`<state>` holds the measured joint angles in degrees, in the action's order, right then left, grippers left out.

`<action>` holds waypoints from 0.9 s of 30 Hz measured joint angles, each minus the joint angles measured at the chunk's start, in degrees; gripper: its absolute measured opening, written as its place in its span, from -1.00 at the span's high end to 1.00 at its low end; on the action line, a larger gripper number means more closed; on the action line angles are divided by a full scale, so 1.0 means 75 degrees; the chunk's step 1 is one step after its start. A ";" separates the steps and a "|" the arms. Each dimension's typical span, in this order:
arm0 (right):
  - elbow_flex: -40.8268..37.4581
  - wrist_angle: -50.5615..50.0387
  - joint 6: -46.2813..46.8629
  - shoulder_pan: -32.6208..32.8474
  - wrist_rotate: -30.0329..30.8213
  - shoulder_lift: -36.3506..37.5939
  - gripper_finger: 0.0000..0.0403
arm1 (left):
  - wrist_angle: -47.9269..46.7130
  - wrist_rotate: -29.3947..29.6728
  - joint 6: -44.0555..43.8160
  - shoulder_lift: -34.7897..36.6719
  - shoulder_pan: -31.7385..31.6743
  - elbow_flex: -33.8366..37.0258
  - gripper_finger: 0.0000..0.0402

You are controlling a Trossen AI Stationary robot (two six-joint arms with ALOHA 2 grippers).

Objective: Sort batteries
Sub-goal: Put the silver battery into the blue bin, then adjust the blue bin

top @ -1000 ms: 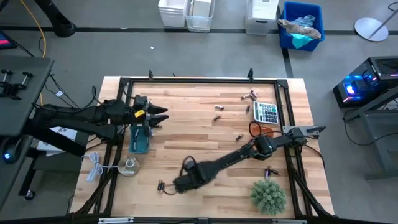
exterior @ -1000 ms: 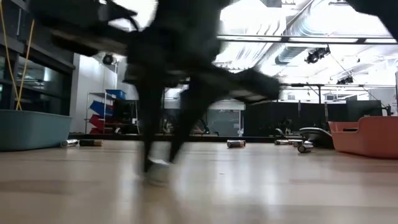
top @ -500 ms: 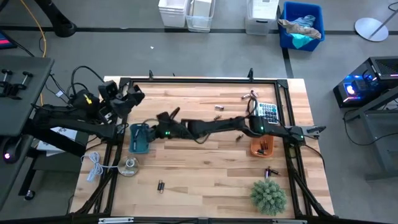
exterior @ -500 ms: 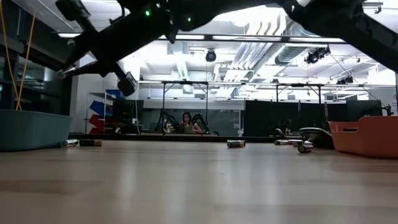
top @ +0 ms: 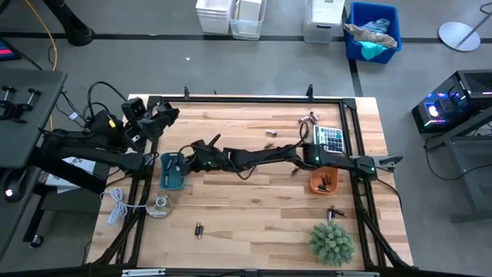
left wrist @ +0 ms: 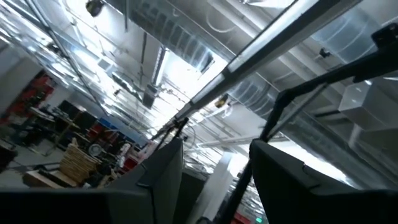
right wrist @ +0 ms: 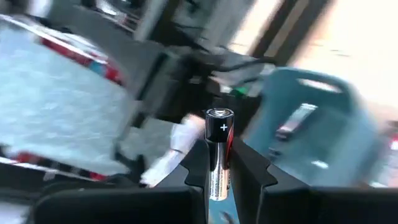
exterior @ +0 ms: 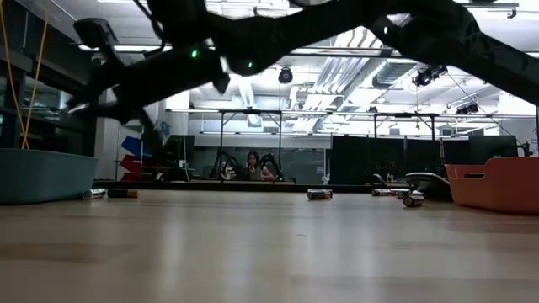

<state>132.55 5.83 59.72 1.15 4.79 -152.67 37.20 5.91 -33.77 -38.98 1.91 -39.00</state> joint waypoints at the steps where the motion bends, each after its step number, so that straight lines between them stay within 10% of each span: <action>1: 0.0000 0.0376 0.0009 0.0003 -0.0091 -0.0087 0.85 | -0.0004 0.0061 0.0077 -0.0003 0.0000 0.0000 0.13; 6: 0.0000 0.0872 -0.0085 0.0001 -0.0693 -0.0374 0.73 | 0.0000 0.0664 0.0518 -0.0065 0.0000 0.0000 0.13; 16: 0.0315 0.0245 -0.1807 0.0031 -0.2053 -0.0426 -0.17 | -0.0004 0.1793 0.0341 -0.0548 0.0000 0.0000 0.13; 27: 0.0318 -0.2204 -0.4112 -0.0743 -0.4041 0.0447 0.04 | 0.0075 0.1509 0.0196 -0.0910 -0.0101 0.0000 0.13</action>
<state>134.93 -10.70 28.88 -4.42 -25.51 -149.31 37.76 17.22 -32.30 -45.81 1.15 -39.00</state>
